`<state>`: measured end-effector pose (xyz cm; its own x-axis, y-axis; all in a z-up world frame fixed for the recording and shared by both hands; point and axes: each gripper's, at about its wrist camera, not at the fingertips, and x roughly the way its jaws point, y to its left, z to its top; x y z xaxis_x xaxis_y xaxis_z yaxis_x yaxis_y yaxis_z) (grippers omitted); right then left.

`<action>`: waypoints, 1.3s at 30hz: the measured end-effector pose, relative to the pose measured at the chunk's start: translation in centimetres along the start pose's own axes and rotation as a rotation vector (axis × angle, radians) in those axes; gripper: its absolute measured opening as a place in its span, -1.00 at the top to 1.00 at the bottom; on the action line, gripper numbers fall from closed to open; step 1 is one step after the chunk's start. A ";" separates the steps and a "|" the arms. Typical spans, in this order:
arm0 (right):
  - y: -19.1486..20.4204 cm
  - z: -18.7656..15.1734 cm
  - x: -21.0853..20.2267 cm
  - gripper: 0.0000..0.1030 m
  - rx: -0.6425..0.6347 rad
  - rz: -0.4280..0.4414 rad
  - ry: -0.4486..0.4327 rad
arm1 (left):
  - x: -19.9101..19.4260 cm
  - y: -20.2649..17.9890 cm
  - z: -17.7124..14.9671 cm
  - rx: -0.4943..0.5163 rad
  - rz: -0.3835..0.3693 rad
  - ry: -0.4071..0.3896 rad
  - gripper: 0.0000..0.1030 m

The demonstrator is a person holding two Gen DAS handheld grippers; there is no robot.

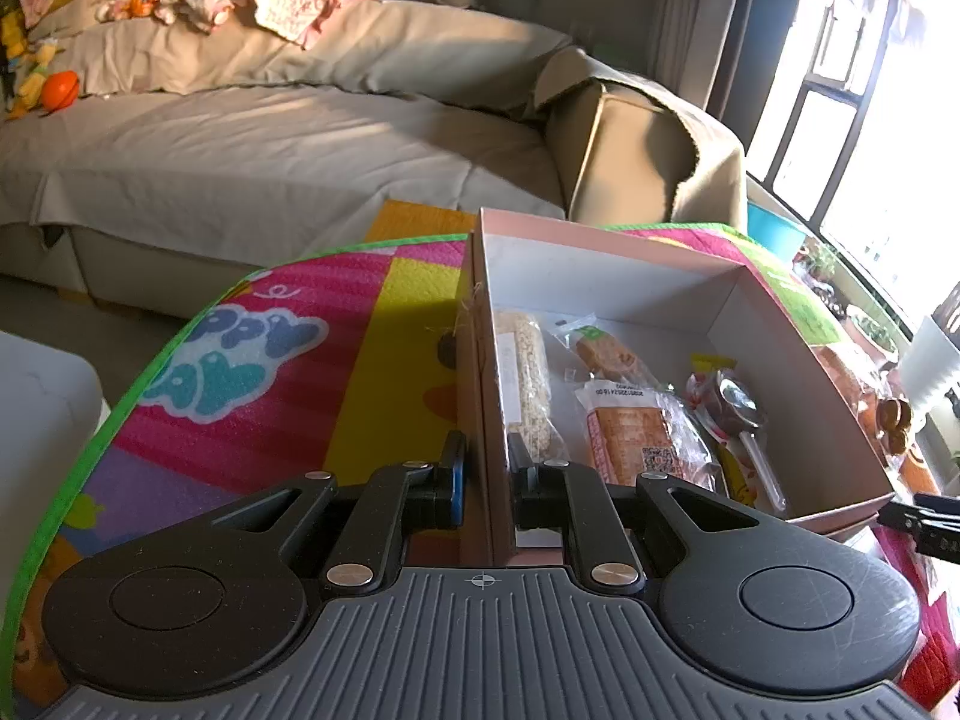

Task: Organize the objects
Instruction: 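Grasp the small white-labelled biscuit packet with the right gripper, then lift the biscuit packet into the pink box and release it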

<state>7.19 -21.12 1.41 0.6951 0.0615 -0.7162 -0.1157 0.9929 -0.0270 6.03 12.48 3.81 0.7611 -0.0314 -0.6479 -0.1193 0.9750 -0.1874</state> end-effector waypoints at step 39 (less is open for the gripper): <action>6.4 -2.0 -11.1 0.79 -0.182 0.207 -0.025 | 0.0 -0.3 0.0 -0.005 -0.005 -0.001 0.69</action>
<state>-2.68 -15.70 7.80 0.6605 0.2659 -0.7021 -0.3814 0.9244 -0.0087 6.10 12.19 3.87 0.7625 -0.0360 -0.6460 -0.1186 0.9738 -0.1941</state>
